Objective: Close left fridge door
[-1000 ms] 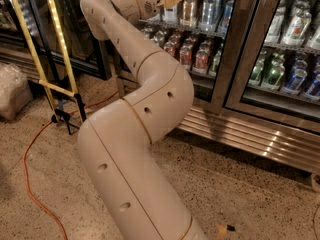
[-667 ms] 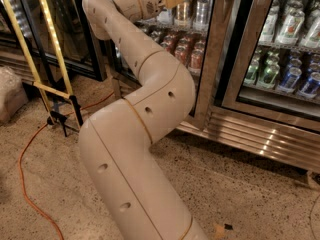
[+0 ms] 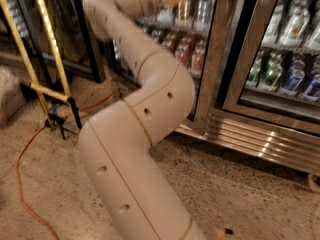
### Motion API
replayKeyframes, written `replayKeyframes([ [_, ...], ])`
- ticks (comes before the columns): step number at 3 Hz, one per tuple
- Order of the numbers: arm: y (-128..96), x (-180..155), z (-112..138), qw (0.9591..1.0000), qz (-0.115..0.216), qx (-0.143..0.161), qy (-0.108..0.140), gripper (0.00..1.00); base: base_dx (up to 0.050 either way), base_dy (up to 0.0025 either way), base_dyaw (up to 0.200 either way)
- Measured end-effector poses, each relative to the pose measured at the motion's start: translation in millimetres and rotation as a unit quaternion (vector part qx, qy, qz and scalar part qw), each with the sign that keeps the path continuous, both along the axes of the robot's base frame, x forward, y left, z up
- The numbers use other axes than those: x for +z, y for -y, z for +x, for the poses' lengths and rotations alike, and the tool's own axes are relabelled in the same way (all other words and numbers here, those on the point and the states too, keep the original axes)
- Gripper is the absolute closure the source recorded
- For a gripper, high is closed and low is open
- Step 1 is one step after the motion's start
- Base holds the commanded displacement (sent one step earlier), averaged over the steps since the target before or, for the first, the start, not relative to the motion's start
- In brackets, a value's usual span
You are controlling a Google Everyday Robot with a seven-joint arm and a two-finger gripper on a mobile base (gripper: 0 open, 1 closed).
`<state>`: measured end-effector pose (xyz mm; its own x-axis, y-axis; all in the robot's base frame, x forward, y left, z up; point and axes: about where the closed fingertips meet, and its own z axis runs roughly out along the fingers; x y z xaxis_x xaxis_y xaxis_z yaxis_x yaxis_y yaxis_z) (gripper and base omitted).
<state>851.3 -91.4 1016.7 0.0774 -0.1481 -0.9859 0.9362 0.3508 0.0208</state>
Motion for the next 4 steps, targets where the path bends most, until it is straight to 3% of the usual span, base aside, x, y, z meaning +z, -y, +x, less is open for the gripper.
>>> replayKeyframes([
  [4,12.2,-21.8,3.4,0.9993,0.023,-0.008,-0.026,1.00,0.000,0.00000,0.000],
])
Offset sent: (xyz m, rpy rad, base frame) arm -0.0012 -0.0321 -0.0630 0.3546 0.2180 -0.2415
